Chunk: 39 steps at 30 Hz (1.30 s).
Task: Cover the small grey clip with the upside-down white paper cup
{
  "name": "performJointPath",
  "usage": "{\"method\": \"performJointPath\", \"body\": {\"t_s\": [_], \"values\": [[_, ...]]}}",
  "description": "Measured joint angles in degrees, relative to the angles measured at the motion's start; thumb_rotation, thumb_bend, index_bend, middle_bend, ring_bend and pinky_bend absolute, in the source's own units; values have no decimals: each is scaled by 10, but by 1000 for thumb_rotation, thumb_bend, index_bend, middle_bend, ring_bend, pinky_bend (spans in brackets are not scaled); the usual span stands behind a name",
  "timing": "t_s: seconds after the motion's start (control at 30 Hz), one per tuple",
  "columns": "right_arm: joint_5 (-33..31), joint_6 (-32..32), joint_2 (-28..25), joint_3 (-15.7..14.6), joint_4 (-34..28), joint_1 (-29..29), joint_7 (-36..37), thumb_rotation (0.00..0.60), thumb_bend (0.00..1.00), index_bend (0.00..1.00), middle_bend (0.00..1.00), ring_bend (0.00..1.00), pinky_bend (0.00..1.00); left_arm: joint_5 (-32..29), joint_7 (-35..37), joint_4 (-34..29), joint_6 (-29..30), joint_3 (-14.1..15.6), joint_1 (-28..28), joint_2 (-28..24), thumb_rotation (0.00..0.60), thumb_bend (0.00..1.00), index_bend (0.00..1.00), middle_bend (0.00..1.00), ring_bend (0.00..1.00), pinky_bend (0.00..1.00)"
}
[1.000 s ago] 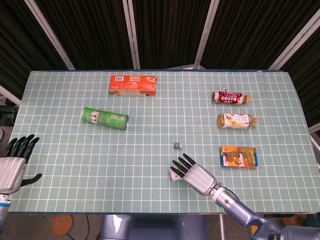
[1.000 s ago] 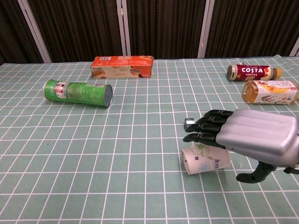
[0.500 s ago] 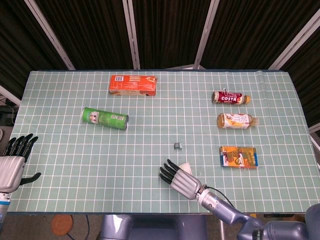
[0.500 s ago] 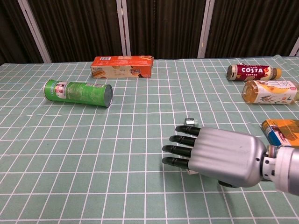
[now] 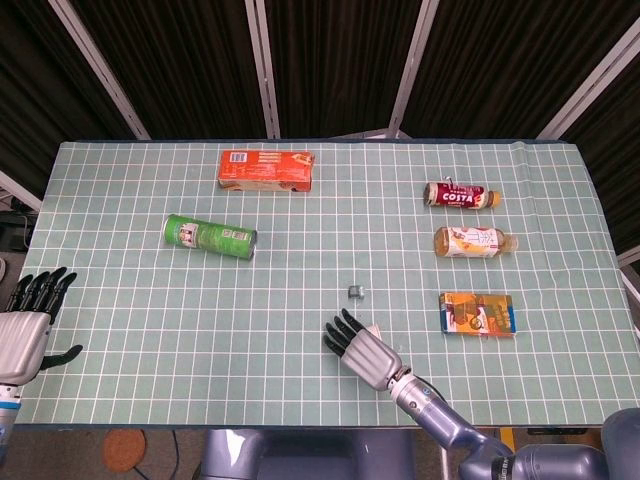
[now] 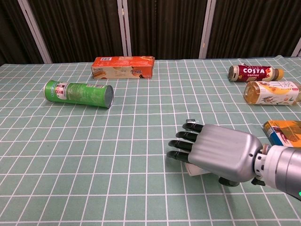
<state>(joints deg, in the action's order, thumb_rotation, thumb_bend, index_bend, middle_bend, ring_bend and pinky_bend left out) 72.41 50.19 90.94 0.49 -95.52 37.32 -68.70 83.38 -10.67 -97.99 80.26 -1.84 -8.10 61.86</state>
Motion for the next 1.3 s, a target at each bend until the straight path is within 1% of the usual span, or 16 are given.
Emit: {"method": "performJointPath", "body": {"t_s": [0.13,0.2,0.37,0.47,0.53,0.57,0.63,0.7,0.77,1.0,1.1,1.2,1.3], "values": [[-66,10,8,8,-20,6,-39,600,177,0,0,0,0,0,0,0,0,0,0,0,600,0,0,0,0,0],[-86,17,14,11,-23,11,-57,600,177,0,7,0,0,0,0,0,0,0,0,0,600,0,0,0,0,0],[-129,46,33,13,-27,30,-91,600,183,6,71,0,0,0,3,0,0,0,0,-1,600,0,0,0,0,0],[-134,60,40,11,-26,41,-100,600,184,75,166,27,22,0,4,1,0,0,-1,-1,600,0,0,0,0,0],[-132,66,42,6,-25,44,-101,600,188,152,245,95,78,0,5,1,0,0,-1,-2,600,0,0,0,0,0],[-130,68,42,4,-24,46,-101,600,196,204,296,147,118,0,5,1,0,0,-1,-1,600,0,0,0,0,0],[-126,73,43,-1,-22,48,-98,600,224,283,372,226,171,0,4,1,0,0,-1,-1,600,0,0,0,0,0],[-121,75,44,-4,-21,49,-94,600,254,315,404,262,185,1,5,0,0,0,-1,-2,600,0,0,0,0,0],[-114,78,44,-8,-19,51,-86,600,268,324,413,274,190,2,5,0,1,1,-1,-2,600,0,0,0,0,0],[-83,85,40,-14,-13,52,-39,600,267,325,415,274,215,2,5,0,0,1,-1,-2,600,0,0,0,0,0],[-63,88,36,-11,-11,51,1,600,268,325,415,270,223,1,6,0,0,1,-1,-2,600,0,0,0,0,0],[-43,94,31,-2,-9,49,57,600,268,325,415,267,230,1,6,-1,-1,1,-2,-3,600,0,0,0,0,0],[-23,100,26,14,-5,47,129,600,267,325,414,265,232,1,6,-2,-1,2,-2,-3,600,0,0,0,0,0]]}}
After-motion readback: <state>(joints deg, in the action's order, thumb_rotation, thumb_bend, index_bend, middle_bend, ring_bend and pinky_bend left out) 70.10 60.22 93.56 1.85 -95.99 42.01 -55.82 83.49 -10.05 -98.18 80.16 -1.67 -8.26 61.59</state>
